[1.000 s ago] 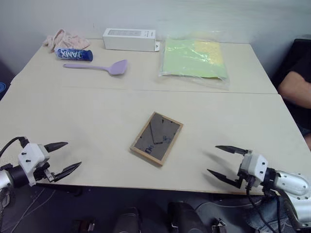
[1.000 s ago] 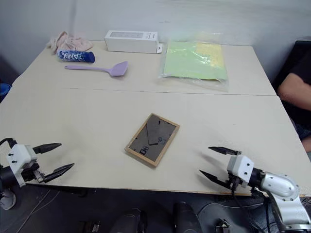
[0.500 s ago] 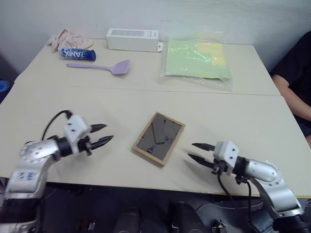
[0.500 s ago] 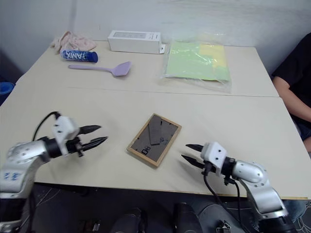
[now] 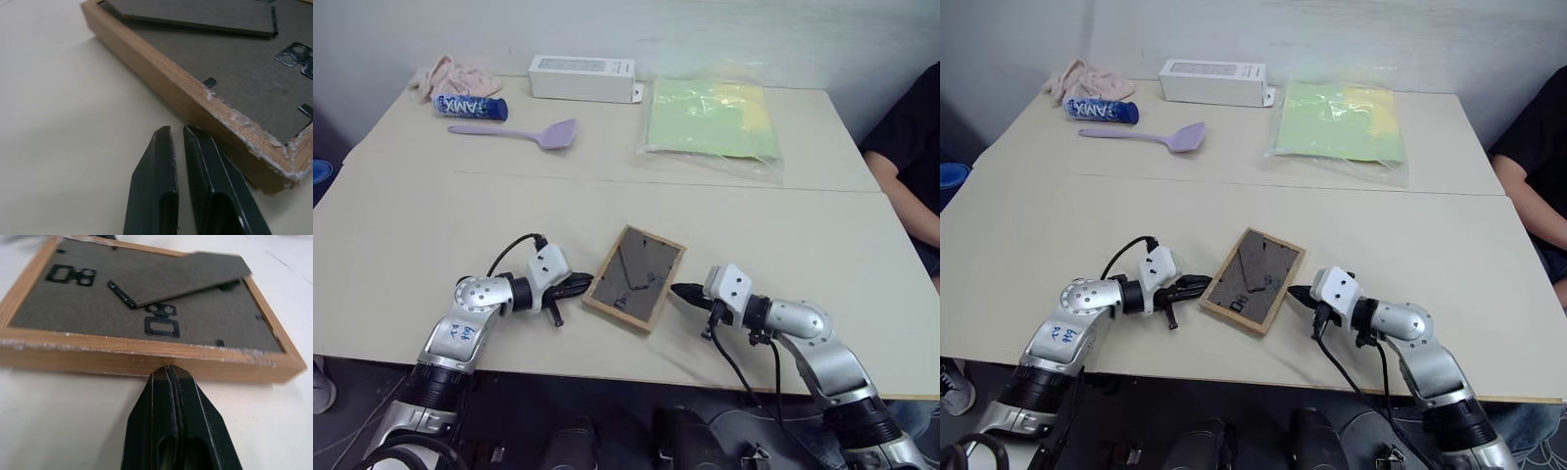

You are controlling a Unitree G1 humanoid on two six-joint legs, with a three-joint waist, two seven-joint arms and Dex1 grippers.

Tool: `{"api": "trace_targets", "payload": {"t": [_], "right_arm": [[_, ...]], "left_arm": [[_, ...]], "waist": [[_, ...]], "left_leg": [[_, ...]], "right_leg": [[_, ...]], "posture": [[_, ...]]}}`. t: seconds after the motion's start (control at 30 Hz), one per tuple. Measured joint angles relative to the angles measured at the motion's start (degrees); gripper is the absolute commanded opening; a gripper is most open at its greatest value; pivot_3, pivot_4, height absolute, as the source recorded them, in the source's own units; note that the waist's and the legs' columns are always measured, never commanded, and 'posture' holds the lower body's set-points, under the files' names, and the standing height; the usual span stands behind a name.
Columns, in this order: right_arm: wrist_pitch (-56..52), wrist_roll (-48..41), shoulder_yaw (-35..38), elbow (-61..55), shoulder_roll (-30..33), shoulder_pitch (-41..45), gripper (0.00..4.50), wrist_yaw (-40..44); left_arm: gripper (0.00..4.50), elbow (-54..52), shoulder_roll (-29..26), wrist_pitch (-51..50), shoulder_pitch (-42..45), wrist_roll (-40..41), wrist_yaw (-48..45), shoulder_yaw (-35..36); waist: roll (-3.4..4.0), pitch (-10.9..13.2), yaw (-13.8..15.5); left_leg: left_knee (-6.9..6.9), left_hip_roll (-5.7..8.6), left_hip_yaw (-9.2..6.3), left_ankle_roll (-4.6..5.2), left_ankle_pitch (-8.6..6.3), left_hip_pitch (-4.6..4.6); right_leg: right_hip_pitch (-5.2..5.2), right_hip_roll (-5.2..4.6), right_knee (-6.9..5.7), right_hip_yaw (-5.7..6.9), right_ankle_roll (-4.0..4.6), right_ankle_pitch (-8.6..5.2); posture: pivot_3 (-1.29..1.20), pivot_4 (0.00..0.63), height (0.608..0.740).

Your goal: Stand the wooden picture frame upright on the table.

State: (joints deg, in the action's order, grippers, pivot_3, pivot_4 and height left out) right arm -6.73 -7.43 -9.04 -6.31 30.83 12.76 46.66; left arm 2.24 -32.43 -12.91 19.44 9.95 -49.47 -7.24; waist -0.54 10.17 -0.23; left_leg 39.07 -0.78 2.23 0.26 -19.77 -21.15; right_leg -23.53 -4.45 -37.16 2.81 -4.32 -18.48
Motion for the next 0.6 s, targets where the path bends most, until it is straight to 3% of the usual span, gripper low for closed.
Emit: {"api": "trace_targets", "payload": {"t": [0.33,0.47,0.6], "right_arm": [[0.8,0.5,0.3,3.8,0.6,3.0,0.00,2.5],[0.8,0.1,1.3,3.3,2.9,2.2,0.00,3.9],[0.6,-0.6,2.5,1.0,5.2,-0.1,0.00,5.6]], "left_arm": [[0.42,-7.2,0.1,-5.1,-5.6,2.7,0.4,1.5],[1.61,-10.0,-1.8,-21.1,-6.4,11.2,1.3,7.6],[2.89,-11.3,-6.7,-51.7,-1.6,25.5,1.3,13.7]], "waist": [[0.00,0.0,0.0],[0.00,0.0,-0.1],[0.00,0.0,0.0]], "left_leg": [[0.00,-0.01,-0.02,0.02,-0.01,0.00],[0.01,-0.04,-0.06,0.02,-0.01,0.01],[0.01,-0.03,-0.11,0.02,-0.01,0.01]], "right_leg": [[0.02,-0.01,0.01,-0.01,0.00,0.00],[0.03,0.00,0.02,0.00,0.00,0.00],[0.08,-0.01,0.00,0.01,0.00,0.00]], "posture": [[0.00,0.150,0.740],[0.00,0.150,0.740],[0.00,0.150,0.740]]}}
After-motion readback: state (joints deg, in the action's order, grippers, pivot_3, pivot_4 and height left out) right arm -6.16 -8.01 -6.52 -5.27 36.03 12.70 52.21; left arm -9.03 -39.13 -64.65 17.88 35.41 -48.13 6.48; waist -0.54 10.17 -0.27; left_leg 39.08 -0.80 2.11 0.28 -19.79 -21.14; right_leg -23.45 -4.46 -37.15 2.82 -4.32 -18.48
